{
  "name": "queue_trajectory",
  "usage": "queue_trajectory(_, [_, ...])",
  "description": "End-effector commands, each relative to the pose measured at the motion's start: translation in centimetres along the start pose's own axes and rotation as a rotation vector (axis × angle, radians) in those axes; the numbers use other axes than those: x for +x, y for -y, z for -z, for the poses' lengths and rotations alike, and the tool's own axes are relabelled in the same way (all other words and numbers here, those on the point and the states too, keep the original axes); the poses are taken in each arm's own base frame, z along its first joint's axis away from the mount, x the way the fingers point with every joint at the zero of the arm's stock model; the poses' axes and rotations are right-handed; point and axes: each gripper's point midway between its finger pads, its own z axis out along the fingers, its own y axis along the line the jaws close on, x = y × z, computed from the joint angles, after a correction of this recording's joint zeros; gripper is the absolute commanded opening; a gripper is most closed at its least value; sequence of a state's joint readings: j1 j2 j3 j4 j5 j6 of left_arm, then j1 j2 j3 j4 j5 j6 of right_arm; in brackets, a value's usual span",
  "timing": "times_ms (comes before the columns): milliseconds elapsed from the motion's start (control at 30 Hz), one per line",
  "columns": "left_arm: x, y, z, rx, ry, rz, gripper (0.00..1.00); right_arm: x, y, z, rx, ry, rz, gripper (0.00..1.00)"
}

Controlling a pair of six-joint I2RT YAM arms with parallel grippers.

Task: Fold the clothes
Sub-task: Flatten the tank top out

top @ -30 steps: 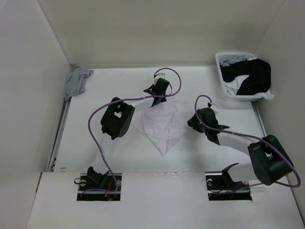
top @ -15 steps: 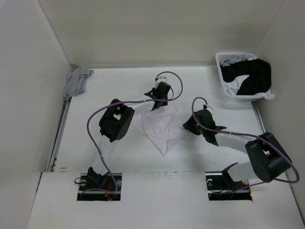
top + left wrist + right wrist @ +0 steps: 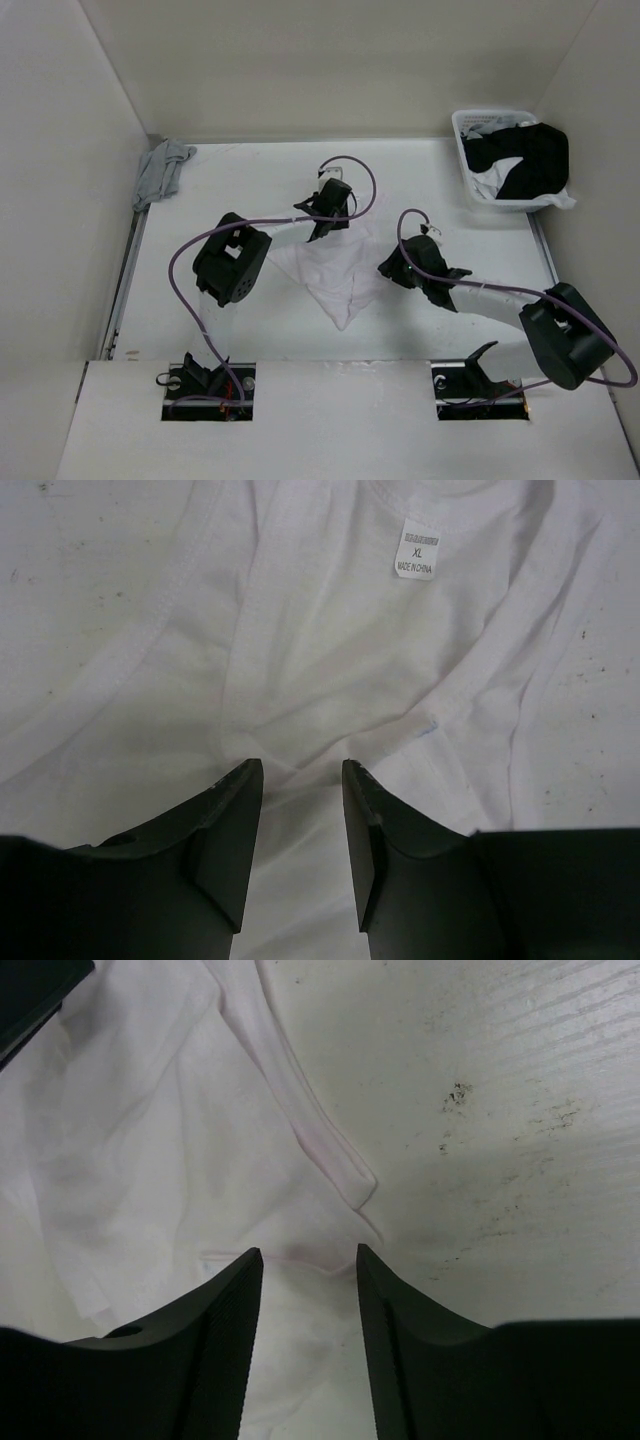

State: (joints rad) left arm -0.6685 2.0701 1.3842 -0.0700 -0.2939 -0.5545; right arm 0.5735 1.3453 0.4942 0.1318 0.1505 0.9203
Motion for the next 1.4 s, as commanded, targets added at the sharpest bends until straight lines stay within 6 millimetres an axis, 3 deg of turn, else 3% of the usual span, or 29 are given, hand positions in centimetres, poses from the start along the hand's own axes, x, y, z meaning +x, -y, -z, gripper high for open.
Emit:
queue_trajectory(0, [-3.1,2.4,1.8,0.094,0.089,0.041,0.32,-0.1,0.5,0.2,0.032,0.025,0.009,0.43])
queue_trajectory(100, [-2.4,2.2,1.0,0.107,0.057,0.051,0.28,0.3,0.7,-0.1,0.038,0.01,0.008,0.43])
queue_trajectory(233, [-2.4,1.8,1.1,0.108,0.059,0.077,0.28,0.7,0.5,0.1,0.031,-0.001,0.016,0.51])
queue_trajectory(500, [-3.3,2.0,2.6,0.137,0.086,0.107,0.03,1.3,-0.3,-0.1,0.021,-0.022,0.024,0.25])
queue_trajectory(567, [-4.1,2.1,3.6,0.153,0.107,0.121,0.0,1.4,-0.4,-0.1,0.017,-0.022,0.029,0.1])
queue_trajectory(733, [-6.4,2.4,6.8,0.239,0.161,0.197,0.0,0.3,-2.1,1.5,-0.05,0.033,0.033,0.04])
queue_trajectory(867, [-8.0,0.9,10.5,0.281,0.209,0.27,0.0,0.0,-3.7,3.7,-0.117,0.051,0.09,0.04])
queue_trajectory(933, [-8.0,-0.4,12.5,0.286,0.227,0.302,0.0,0.6,-4.6,5.3,-0.156,0.043,0.137,0.05])
queue_trajectory(1033, [-7.1,-3.2,15.8,0.286,0.258,0.367,0.0,1.8,-4.3,7.0,-0.175,0.017,0.188,0.05])
queue_trajectory(1133, [-5.6,-7.1,20.1,0.293,0.319,0.416,0.0,3.5,-4.3,8.9,-0.225,-0.021,0.232,0.05])
queue_trajectory(1200, [-3.9,-10.5,23.5,0.293,0.379,0.457,0.0,6.2,-5.5,11.3,-0.338,-0.086,0.314,0.07])
queue_trajectory(1367, [1.3,-17.1,26.9,0.174,0.41,0.526,0.02,13.0,-8.9,16.4,-0.567,-0.307,0.457,0.19])
